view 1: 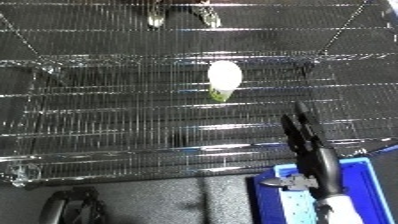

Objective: Pick up the object and place it into the box

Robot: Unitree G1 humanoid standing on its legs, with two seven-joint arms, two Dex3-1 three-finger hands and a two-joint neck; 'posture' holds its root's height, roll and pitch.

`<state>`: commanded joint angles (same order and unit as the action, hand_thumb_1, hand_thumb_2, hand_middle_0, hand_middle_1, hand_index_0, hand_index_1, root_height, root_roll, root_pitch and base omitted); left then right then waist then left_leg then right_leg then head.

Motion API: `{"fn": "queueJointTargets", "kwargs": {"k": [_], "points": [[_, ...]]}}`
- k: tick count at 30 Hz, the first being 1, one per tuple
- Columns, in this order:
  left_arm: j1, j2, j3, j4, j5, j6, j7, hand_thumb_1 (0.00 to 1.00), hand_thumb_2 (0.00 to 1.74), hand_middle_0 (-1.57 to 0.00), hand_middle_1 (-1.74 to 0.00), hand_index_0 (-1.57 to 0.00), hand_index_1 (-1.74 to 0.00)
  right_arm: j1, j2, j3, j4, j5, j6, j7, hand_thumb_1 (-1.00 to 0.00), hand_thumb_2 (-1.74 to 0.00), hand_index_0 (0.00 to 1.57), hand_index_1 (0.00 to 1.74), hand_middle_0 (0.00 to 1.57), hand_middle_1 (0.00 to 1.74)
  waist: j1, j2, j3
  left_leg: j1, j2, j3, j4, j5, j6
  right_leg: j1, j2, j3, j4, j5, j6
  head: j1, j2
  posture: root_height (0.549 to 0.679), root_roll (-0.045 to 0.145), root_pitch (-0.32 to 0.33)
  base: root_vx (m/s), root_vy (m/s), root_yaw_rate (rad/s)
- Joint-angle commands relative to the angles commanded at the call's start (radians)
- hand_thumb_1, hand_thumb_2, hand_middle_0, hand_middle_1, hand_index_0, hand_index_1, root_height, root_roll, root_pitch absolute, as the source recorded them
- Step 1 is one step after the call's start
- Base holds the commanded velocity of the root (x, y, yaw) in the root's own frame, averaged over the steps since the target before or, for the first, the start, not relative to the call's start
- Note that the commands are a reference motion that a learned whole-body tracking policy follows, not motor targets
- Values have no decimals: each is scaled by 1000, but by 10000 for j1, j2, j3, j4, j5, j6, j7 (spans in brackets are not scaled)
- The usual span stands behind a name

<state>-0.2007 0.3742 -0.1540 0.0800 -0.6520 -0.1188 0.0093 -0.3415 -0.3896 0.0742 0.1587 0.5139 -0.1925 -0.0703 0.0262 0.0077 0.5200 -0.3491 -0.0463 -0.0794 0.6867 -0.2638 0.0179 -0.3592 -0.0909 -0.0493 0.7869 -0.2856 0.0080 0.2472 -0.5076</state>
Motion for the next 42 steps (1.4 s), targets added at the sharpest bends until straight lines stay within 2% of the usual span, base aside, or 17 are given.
{"fn": "queueJointTargets", "kwargs": {"k": [9, 14, 17, 26, 35, 42], "points": [[-304, 94, -171, -138, -30, 31, 276, 1000, 1740, -1570, -1740, -1570, -1740, -729, -154, 259, 165, -189, 229, -476, 0, 0, 0, 0, 0, 0, -30, 194, 0, -967, -189, 97, 621, -252, 85, -1120, 66, 95, 708, -139, -43, 507, 734, 631, 44, -8, -5, 17, 27], [-399, 121, -225, -262, -54, 48, 342, 1000, 1740, -1570, -1740, -1570, -1740, -1059, -184, 345, 294, -279, 120, -808, 0, 0, 0, 0, 0, 0, -57, 320, 0, -1341, -245, 167, 761, -347, 138, -1601, 62, 155, 945, -191, -46, 656, 1824, 627, 43, 20, 10, 19, 0], [-471, 130, -224, -340, -68, 75, 385, 1000, 1740, -1570, -1740, -1570, -1740, -1326, -262, 334, 292, -323, 168, -1051, 0, 0, 0, 0, 0, 0, -71, 373, 0, -1516, -282, 208, 822, -390, 163, -1822, 69, 180, 1055, -217, -56, 691, 2192, 625, 44, 33, 7, 20, -17], [-885, 203, -426, -385, -145, 223, 486, 1000, 1740, -1570, -1740, -1570, -1740, -2330, -639, 210, 832, -343, 187, -1611, 0, 0, 0, 0, 0, 0, -36, 537, 0, -1858, -375, 246, 1007, -506, 161, -2198, -9, 155, 1267, -294, -75, 1134, 2645, 622, 49, 53, 18, 11, 4], [-1265, 214, -717, -224, -152, 350, 578, 1000, 1740, -1570, -1740, -1570, -1740, -3317, -984, 251, 1683, -428, 149, -2168, 0, 0, 0, 0, 0, 0, 80, 655, 0, -2333, -454, 289, 1226, -571, 208, -2703, -7, 115, 1517, -334, -106, 1483, 2876, 617, 48, 81, 11, -2, 11], [-1551, 325, -853, -94, -321, 354, 606, 1000, 1740, -1570, -1740, -1570, -1740, -4124, -1250, 518, 2536, -358, 154, -2294, 0, 0, 0, 0, 0, 0, 227, 802, 0, -2781, -541, 345, 1294, -573, 247, -3183, 0, 92, 1650, -341, -120, 1699, 3129, 614, 48, 113, -9, 8, 19]]}}
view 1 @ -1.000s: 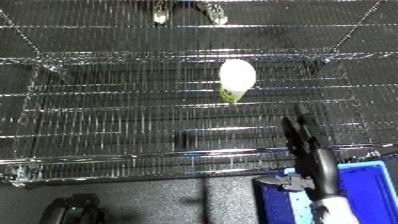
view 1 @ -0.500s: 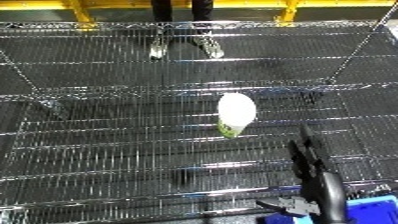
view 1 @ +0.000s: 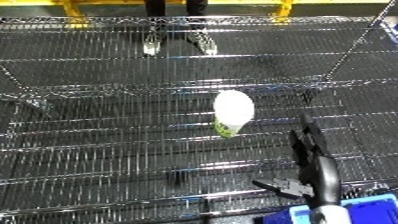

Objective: Pick up the object and place it into the box

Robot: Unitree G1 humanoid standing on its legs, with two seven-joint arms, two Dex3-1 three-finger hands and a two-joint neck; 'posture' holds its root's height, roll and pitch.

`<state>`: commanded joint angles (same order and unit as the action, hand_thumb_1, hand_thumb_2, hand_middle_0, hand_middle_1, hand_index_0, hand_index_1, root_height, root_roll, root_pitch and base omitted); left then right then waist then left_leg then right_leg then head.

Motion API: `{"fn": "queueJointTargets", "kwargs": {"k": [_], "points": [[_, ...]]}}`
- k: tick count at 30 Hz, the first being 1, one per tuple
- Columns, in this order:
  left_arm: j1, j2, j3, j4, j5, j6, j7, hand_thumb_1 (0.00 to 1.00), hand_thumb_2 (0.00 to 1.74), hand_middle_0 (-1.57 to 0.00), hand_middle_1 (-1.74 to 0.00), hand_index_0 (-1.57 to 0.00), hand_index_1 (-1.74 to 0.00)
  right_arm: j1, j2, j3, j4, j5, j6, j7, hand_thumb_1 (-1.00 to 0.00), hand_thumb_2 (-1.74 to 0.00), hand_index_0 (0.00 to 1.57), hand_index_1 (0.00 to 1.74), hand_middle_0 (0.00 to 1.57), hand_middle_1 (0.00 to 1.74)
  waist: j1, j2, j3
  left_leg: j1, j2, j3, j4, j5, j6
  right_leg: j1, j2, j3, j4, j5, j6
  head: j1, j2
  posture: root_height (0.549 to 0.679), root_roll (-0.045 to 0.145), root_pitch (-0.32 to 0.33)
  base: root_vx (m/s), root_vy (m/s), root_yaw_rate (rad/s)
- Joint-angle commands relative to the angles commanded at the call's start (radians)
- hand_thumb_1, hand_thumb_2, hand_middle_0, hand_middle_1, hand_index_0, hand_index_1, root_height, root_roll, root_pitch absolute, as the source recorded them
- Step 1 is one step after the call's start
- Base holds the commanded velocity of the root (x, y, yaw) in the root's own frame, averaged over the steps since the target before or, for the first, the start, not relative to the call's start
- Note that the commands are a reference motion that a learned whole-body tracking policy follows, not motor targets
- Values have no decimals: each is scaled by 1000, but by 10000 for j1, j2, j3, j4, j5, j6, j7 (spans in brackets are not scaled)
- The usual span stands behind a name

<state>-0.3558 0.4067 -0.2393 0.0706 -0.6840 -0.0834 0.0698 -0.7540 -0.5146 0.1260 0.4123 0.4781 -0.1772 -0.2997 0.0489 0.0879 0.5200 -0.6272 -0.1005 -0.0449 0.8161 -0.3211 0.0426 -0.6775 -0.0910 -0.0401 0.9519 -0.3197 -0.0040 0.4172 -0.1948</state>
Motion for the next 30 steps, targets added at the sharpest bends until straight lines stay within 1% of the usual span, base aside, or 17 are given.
{"fn": "queueJointTargets", "kwargs": {"k": [9, 17, 19, 22, 26, 30], "points": [[-365, 118, -157, -7, -200, -12, 48, 1000, 1740, -1570, -1740, -1570, -1740, -1165, -239, 411, 1208, 163, -13, -167, 0, 0, 0, 0, 0, 0, 219, 185, 0, -531, -118, 8, 25, 35, 64, -557, -10, -36, 100, 21, 3, 291, 376, 611, 46, 153, -11, 13, 26], [-611, 216, -334, -31, -418, -112, 99, 1000, 1740, -1570, -1740, -1570, -1740, -2294, -530, 828, 2212, 414, -42, -355, 0, 0, 0, 0, 0, 0, 422, 341, 0, -916, -185, -25, 149, 18, 126, -974, -45, -70, 269, -25, -6, 635, 739, 607, 44, 179, 2, 19, 26], [-643, 232, -371, -60, -446, -116, 137, 1000, 1740, -1570, -1740, -1570, -1740, -2590, -577, 925, 2426, 474, -35, -395, 0, 0, 0, 0, 0, 0, 484, 387, 0, -1014, -201, -42, 180, 18, 139, -1094, -56, -87, 327, -38, -4, 680, 950, 606, 43, 185, 8, 15, 33], [-651, 280, -429, -120, -463, -137, 222, 1000, 1740, -1570, -1740, -1570, -1740, -3034, -665, 1076, 2690, 630, -4, -485, 0, 0, 0, 0, 0, 0, 578, 464, 0, -1193, -222, -61, 207, 44, 160, -1296, -69, -115, 408, -54, -3, 791, 1154, 605, 42, 198, 3, 15, 25], [-560, 404, -428, -257, -564, -229, 324, 1000, 1740, -1570, -1740, -1570, -1740, -3509, -824, 1222, 2944, 874, 8, -629, 0, 0, 0, 0, 0, 0, 697, 587, 0, -1483, -234, -79, 233, 101, 181, -1594, -83, -143, 518, -83, -5, 959, 1264, 603, 41, 217, -3, 22, 21], [-429, 463, -410, -452, -665, -298, 356, 1000, 1740, -1570, -1740, -1570, -1740, -3833, -948, 1307, 3030, 812, 88, -749, 0, 0, 0, 0, 0, 0, 786, 683, 0, -1810, -248, -93, 312, 137, 219, -1921, -74, -143, 662, -107, 0, 1096, 1466, 601, 40, 238, -11, 15, 34]]}}
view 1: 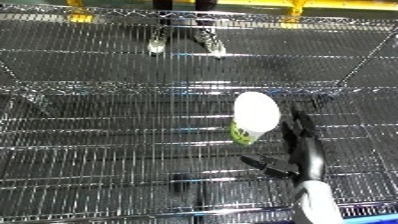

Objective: Pick up the object and place it into the box

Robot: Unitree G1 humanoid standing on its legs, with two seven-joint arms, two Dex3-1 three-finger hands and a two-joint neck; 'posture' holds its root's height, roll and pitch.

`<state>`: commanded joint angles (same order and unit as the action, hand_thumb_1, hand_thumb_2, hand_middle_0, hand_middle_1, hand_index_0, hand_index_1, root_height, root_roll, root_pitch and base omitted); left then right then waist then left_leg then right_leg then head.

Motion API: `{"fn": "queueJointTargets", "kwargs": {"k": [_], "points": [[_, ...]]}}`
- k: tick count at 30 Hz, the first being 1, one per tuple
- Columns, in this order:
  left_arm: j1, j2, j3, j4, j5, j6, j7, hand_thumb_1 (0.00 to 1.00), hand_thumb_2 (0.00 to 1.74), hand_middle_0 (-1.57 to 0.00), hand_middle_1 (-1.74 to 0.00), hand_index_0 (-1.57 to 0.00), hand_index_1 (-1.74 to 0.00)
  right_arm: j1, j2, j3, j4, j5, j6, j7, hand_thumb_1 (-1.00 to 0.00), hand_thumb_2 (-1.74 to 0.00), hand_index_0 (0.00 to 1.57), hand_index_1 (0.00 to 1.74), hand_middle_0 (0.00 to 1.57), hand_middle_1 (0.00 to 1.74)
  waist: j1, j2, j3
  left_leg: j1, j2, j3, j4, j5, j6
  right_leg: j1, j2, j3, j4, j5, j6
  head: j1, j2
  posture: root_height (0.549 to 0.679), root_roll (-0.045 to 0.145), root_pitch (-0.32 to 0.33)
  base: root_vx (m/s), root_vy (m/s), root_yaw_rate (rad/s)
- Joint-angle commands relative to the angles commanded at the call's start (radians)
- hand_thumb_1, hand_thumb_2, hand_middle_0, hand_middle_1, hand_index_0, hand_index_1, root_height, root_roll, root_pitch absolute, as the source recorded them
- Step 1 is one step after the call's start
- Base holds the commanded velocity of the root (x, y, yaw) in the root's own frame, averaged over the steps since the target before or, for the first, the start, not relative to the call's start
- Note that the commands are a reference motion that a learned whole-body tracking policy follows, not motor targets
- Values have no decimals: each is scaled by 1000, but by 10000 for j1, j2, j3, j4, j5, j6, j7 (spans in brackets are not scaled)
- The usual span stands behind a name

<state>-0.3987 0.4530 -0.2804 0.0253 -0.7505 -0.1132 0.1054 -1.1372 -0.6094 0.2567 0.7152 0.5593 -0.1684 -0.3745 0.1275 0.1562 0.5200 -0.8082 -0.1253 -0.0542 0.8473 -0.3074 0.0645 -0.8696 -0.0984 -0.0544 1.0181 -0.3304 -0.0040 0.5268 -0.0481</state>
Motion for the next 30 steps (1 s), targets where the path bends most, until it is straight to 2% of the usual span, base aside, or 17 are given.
{"fn": "queueJointTargets", "kwargs": {"k": [5, 11, 25, 30], "points": [[123, 15, 12, -227, -61, -37, -21, 1000, 1740, -1570, -1740, -1570, -1740, -341, -140, 168, 46, -123, 180, -119, 0, 0, 0, 0, 0, 0, 114, 48, 0, -361, -48, -37, 155, 4, 69, -312, 19, -9, 159, -29, -1, 71, 124, 598, 38, 258, -12, -2, 23], [167, 53, 56, -354, -83, -34, -72, 1000, 1740, -1570, -1740, -1570, -1740, -665, -133, 386, 178, 97, 372, 84, -300, -522, 471, 522, 471, 522, 233, 88, 0, -577, -77, -71, 288, 3, 85, -470, -17, -34, 285, -68, 4, 213, 184, 595, 36, 266, -4, -8, 22], [183, 59, 177, -679, -65, 57, -212, 1000, 1740, -1570, -1740, -1570, -1740, -999, -140, 586, 238, -612, 618, 263, -1000, -1740, 1570, 1740, 1570, 1740, 312, 107, 0, -713, -110, -144, 330, 53, 87, -584, -53, -81, 348, -50, 12, 277, 262, 594, 34, 273, -10, -11, 12], [243, 89, 208, -658, -79, 35, -246, 1000, 1740, -1570, -1740, -1570, -1740, -930, -190, 650, 187, -732, 709, 191, -1000, -1740, 1570, 1740, 1570, 1740, 296, 66, 0, -636, -89, -163, 252, 80, 87, -496, -41, -93, 270, -29, 14, 286, 311, 596, 32, 271, -18, -17, -5]]}}
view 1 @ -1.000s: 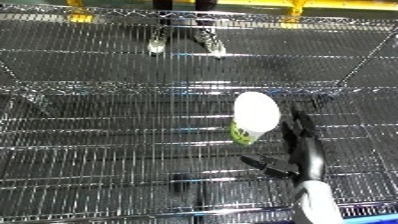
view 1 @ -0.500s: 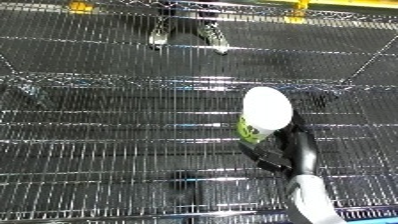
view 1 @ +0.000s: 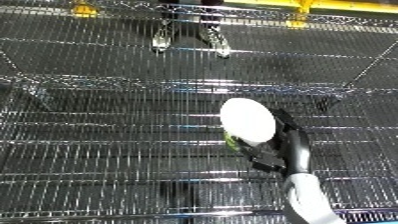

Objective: Pick up the object and place it into the box

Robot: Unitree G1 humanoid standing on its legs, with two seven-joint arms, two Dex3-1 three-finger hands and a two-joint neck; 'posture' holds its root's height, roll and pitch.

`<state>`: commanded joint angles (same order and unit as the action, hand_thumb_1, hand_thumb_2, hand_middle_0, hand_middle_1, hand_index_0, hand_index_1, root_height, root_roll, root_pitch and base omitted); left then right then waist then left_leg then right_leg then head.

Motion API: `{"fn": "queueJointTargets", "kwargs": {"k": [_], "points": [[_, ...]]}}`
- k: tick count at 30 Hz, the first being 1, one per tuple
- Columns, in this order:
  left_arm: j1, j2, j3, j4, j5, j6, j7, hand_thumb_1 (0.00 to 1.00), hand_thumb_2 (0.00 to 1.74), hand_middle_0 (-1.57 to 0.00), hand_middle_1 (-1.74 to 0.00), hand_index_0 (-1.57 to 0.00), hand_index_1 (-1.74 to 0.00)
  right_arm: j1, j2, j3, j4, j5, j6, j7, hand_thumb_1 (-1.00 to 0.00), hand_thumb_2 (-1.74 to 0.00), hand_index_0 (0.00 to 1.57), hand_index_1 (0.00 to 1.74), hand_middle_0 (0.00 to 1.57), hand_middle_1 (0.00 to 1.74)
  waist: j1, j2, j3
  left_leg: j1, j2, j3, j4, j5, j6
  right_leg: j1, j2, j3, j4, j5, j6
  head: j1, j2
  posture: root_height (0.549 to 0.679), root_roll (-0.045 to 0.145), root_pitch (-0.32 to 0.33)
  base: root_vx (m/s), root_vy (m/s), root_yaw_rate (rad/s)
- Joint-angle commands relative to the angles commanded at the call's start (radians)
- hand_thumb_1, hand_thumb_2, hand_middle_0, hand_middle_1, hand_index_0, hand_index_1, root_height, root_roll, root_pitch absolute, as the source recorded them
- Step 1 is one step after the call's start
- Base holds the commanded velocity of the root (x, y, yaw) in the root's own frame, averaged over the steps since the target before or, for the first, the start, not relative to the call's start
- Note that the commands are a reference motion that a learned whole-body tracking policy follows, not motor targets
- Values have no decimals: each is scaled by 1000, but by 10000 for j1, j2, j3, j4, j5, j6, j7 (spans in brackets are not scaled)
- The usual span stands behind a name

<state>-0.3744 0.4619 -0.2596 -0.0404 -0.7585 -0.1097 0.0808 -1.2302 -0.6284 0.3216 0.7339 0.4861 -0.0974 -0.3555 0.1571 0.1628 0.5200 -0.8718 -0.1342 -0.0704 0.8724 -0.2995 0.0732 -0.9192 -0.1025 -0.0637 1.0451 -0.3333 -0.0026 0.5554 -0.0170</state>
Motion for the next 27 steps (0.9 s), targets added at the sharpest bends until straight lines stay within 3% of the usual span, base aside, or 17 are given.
{"fn": "queueJointTargets", "kwargs": {"k": [6, 11, 23, 27], "points": [[103, 9, 62, 46, -133, -88, -121, 1000, 1740, -1570, -1740, -1570, -1740, 244, 30, -104, -300, 64, -288, 37, -1000, -1740, 1570, 1740, 1570, 1740, -58, -66, 0, 301, 57, -17, -212, 34, -12, 266, 21, -9, -208, 53, 4, -10, 40, 600, 31, 260, -35, -13, -23], [257, -22, 189, 129, -114, -235, -217, 1000, 1740, -1570, -1740, -1570, -1740, 827, 154, -504, -1182, 109, -719, 285, -1000, -1740, 1570, 1740, 1570, 1740, -185, -206, 0, 882, 132, -63, -683, 137, -54, 794, 72, -29, -617, 123, 8, -193, 29, 608, 32, 241, -51, -3, -63], [713, -499, 547, 474, 333, -612, -91, 1000, 1740, -1570, -1740, -1570, -1740, 3627, 964, -1846, -5162, 52, -978, 726, -1000, -1740, 1570, 1740, 1570, 1740, -814, -740, 0, 2455, 447, -84, -2065, 553, -280, 2329, 264, -20, -1841, 392, 85, -1067, -587, 629, 35, 184, -68, 0, -79], [783, -601, 611, 534, 427, -633, -49, 1000, 1740, -1570, -1740, -1570, -1740, 4657, 1356, -2065, -6183, -36, -1215, 859, -1000, -1740, 1570, 1740, 1570, 1740, -1023, -924, 0, 3008, 578, -108, -2421, 631, -348, 2871, 294, 15, -2221, 461, 114, -1351, -773, 634, 37, 159, -59, -25, -55]]}}
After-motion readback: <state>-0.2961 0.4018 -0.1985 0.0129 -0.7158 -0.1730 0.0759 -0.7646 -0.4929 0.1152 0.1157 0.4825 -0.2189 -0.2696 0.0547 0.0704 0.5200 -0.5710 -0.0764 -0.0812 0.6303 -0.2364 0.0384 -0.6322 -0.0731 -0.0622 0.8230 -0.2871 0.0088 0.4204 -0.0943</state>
